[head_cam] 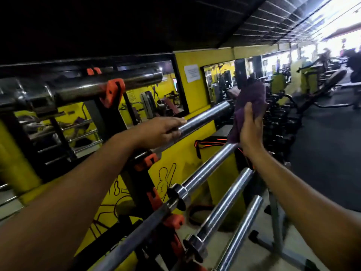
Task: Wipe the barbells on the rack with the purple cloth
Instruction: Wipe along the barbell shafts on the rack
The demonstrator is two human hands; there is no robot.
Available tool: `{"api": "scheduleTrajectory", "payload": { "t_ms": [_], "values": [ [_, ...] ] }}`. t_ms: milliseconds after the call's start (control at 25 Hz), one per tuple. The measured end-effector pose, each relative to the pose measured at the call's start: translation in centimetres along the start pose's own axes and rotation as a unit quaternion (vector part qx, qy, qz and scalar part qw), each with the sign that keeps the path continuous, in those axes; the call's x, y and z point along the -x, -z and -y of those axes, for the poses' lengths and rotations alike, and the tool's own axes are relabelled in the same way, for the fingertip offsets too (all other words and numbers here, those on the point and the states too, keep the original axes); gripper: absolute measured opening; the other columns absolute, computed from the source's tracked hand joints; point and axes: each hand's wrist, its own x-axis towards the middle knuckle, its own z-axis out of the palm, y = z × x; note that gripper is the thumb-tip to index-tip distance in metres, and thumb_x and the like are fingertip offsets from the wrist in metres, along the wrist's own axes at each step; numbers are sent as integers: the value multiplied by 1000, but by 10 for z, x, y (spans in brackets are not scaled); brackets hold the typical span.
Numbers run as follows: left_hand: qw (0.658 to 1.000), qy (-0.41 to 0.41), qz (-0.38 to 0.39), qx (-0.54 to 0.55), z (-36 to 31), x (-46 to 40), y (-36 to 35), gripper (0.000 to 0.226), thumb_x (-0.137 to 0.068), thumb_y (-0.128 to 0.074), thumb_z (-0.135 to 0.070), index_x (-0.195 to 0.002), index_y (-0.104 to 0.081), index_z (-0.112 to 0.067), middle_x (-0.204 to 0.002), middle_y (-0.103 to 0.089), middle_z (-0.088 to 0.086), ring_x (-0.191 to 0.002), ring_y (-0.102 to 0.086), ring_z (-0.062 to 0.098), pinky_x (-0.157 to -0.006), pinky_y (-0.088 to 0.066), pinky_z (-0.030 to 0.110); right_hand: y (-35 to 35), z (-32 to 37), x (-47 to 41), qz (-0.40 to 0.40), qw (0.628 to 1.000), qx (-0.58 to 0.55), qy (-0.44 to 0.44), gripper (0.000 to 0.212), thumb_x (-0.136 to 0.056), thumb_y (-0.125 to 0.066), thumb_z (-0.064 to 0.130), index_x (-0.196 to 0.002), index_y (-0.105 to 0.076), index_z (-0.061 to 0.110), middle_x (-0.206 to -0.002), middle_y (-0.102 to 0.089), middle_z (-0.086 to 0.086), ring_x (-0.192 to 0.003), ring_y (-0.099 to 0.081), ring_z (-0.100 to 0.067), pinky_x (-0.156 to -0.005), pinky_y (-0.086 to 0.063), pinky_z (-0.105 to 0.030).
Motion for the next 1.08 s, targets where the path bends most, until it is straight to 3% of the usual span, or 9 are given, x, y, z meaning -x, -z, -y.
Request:
{"api": "scheduleTrajectory", "payload": {
  "t_ms": [120, 200, 240, 440, 600, 760, 880, 960, 1080],
  "values": [
    [1000, -4, -7, 1, 4, -2, -8, 47, -102, -48, -35, -149, -46, -28, -155, -41, -10, -143, -38, 13, -116, -34, 38, -47, -18, -61, 77, 982, 156, 73, 69, -104, -38, 55, -160, -16, 21, -149, -44, -10, -137, -42, -24, -114, -30, -35],
    [1000, -7, 1, -1, 5, -4, -8, 46, -103, -50, -28, -149, -45, -27, -156, -40, -13, -142, -37, 9, -113, -32, 29, -71, -42, -87, 114, 939, 308, 105, 65, -104, -36, 56, -156, -30, 18, -159, -35, -9, -150, -22, -24, -124, -4, -50],
    [1000, -5, 6, 2, 7, -4, -8, 48, -103, -52, -27, -150, -44, -28, -156, -38, -15, -142, -36, 6, -109, -30, 21, -79, -53, -97, 115, 927, 332, 130, 65, -101, -35, 59, -151, -41, 18, -158, -38, -8, -151, -21, -23, -123, -2, -56],
    [998, -6, 56, -13, 13, -16, -11, 65, -101, -56, -25, -157, -24, -33, -164, -15, -19, -145, -21, 2, -102, -11, 11, -72, -67, -134, 120, 918, 286, 246, 54, -93, -45, 56, -120, -67, 14, -118, -66, -14, -119, -54, -34, -107, -38, -53],
    [998, -1, 69, -5, 10, -15, -7, 66, -101, -53, -20, -157, -21, -35, -164, -13, -21, -146, -17, -1, -106, -11, 13, -83, -40, -174, 197, 896, 361, 170, 57, -80, -44, 71, -90, -67, 19, -86, -67, -10, -87, -66, -34, -75, -47, -39],
    [996, 5, 82, 30, 12, -13, -4, 64, -102, -52, -22, -156, -22, -37, -161, -13, -26, -117, -31, -28, -95, -18, -4, -94, -26, -165, 258, 823, 455, 222, 47, -93, -50, 61, -96, -67, 17, -76, -59, -2, -75, -59, -25, -68, -42, -32],
    [995, 7, 89, 54, 16, -11, -5, 63, -102, -51, -31, -156, -19, -41, -161, -13, -27, -145, -17, -7, -119, -18, 22, -74, -67, -130, 203, 862, 262, 383, 42, -94, -50, 47, -109, -68, 12, -98, -66, -7, -98, -60, -21, -87, -44, -39],
    [994, 1, 91, 61, 18, -12, -7, 62, -103, -51, -32, -156, -20, -41, -161, -12, -29, -146, -14, -6, -121, -16, 25, -55, -100, -138, 208, 831, 248, 453, 45, -95, -51, 42, -125, -61, 10, -122, -63, -8, -119, -53, -16, -104, -38, -45],
    [994, 3, 91, 67, 16, -12, -6, 61, -102, -51, -33, -156, -21, -41, -160, -13, -29, -146, -13, -8, -118, -15, 21, -60, -83, -176, 192, 879, 286, 330, 48, -94, -49, 59, -107, -68, 17, -102, -68, -8, -98, -62, -25, -88, -48, -46]
  ]
}}
